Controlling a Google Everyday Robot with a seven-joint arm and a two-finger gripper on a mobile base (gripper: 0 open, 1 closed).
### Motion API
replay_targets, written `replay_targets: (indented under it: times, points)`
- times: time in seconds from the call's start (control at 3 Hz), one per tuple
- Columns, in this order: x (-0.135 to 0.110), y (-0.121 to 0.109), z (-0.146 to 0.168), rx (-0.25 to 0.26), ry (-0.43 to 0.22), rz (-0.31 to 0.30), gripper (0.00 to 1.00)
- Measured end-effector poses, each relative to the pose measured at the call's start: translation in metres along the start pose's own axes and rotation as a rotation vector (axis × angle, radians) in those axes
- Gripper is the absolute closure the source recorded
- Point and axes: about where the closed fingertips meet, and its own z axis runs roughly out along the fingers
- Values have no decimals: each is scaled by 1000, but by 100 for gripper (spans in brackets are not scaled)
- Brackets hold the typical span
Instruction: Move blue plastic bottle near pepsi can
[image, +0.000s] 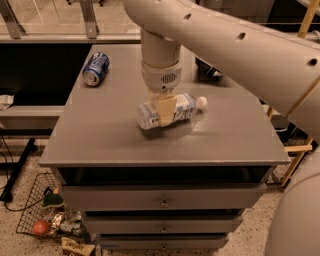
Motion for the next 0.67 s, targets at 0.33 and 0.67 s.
replay_targets:
  times: [0.33, 0.67]
  points:
    - [7, -27, -38, 99, -16, 82, 95]
    - [6, -34, -42, 131, -28, 84, 100]
